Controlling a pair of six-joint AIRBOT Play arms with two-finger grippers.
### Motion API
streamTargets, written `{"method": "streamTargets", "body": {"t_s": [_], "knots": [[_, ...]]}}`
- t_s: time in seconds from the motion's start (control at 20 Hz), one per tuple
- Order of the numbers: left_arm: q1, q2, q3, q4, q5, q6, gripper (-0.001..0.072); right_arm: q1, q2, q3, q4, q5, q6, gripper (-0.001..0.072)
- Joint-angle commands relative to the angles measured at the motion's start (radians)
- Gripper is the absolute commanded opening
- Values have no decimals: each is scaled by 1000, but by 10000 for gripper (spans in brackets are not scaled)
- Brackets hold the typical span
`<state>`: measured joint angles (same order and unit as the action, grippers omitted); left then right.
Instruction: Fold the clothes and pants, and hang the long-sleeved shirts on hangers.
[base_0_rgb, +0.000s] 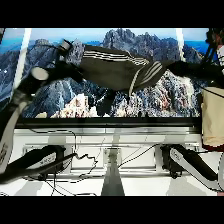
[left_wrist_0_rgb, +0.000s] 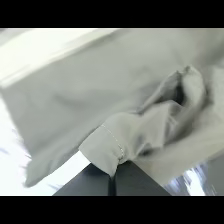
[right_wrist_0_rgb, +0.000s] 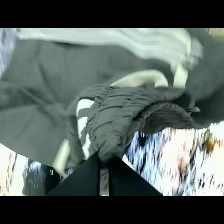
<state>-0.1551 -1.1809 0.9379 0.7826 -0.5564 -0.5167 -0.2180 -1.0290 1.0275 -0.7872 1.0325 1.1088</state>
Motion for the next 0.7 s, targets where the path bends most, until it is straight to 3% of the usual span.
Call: {"method": "streamTargets", "body": {"t_s": [0.0,0.2,0.4,0.5,0.65], "knots": [[98,174,26,-8,3,-80,12,0,1,110,-28,31,1,23],[200,264,26,-6,-218,-308,12,0,0,145,-130,237,70,23],[254,252,25,71,-534,-433,12,0,0,143,-226,571,69,23],[254,229,22,155,-571,-446,12,0,1,125,-255,650,68,23],[252,170,22,154,-472,-445,13,1,0,69,-264,554,68,23]]}}
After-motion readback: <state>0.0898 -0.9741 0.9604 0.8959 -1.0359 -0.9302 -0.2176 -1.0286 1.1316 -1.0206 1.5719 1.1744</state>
